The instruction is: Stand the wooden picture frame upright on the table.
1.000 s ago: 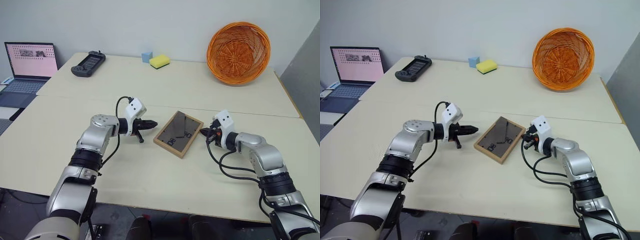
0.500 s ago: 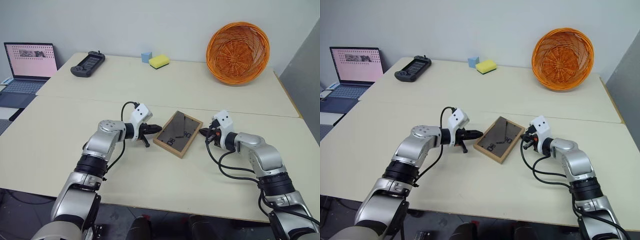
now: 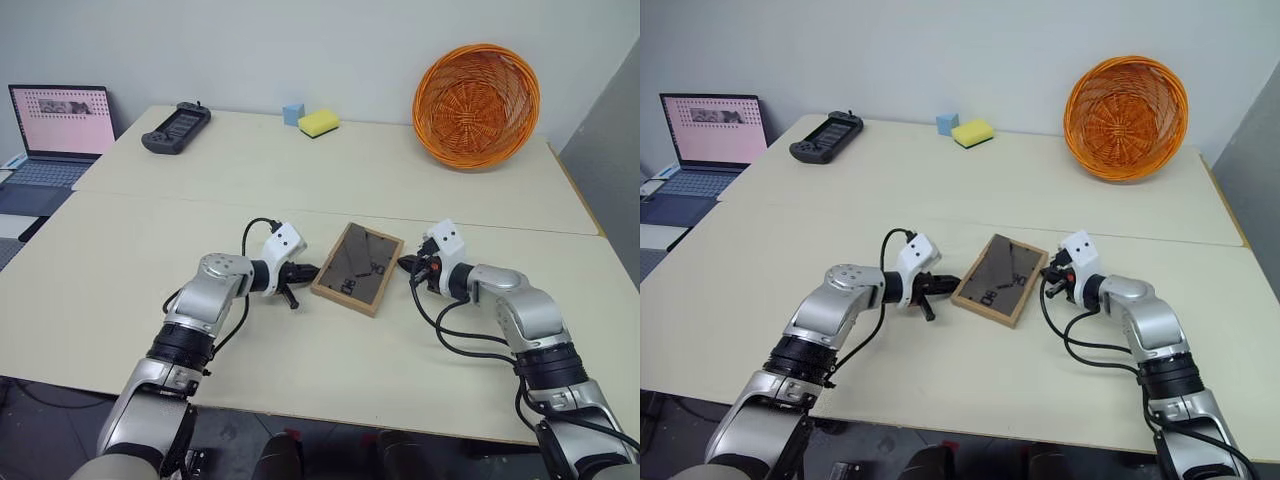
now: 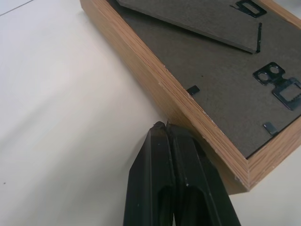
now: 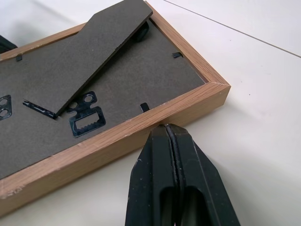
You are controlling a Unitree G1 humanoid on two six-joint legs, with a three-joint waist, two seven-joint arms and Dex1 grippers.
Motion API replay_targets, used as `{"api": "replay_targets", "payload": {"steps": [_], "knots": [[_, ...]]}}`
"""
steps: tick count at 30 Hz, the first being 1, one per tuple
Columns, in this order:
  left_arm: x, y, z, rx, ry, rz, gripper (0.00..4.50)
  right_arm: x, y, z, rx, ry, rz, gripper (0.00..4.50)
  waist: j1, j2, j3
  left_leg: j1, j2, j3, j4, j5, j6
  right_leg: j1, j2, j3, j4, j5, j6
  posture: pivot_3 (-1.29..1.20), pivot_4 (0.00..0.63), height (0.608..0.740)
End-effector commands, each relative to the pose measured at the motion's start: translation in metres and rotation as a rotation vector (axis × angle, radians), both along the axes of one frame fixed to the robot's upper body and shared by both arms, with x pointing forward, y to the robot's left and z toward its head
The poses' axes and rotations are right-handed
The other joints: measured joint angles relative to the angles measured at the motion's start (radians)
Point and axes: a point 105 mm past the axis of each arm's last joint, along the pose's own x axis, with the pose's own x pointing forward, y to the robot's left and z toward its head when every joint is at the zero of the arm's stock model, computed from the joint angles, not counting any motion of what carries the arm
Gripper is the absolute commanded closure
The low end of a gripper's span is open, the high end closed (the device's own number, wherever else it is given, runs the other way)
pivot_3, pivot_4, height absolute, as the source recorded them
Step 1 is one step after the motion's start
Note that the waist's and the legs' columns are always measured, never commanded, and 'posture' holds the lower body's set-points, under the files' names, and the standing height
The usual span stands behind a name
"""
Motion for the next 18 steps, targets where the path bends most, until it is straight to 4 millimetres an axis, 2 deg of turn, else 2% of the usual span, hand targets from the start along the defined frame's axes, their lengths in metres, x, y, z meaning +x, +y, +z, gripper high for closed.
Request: {"api": "replay_targets", "payload": {"steps": [1,12,18], "knots": [[-0.0068,-0.0132,0.0073,-0.011,-0.024,-0.045,4.5,0.0035,0.0102,0.0206,0.009,-0.07,0.044,4.48,0.0,0.0,0.0,0.0,0.0,0.0,0.0,0.0,0.0,0.0,0.0,0.0,0.0,0.0,0.0,0.0,0.15,0.74],[-0.0083,-0.0114,0.0119,-0.03,-0.024,-0.019,4.5,0.0059,0.015,0.0192,0.0,-0.07,0.064,4.48,0.002,0.0,0.0,0.0,0.0,0.0,0.0,0.0,0.0,0.0,0.0,0.0,0.0,0.0,0.0,0.0,0.15,0.74],[-0.0053,-0.0061,0.0155,-0.034,-0.026,-0.001,4.5,0.0048,0.0107,0.0186,-0.012,-0.073,0.06,4.48,0.002,0.0,0.0,0.0,0.0,0.0,0.0,0.0,0.0,0.0,0.0,0.0,0.0,0.0,0.0,0.0,0.15,0.74]]}}
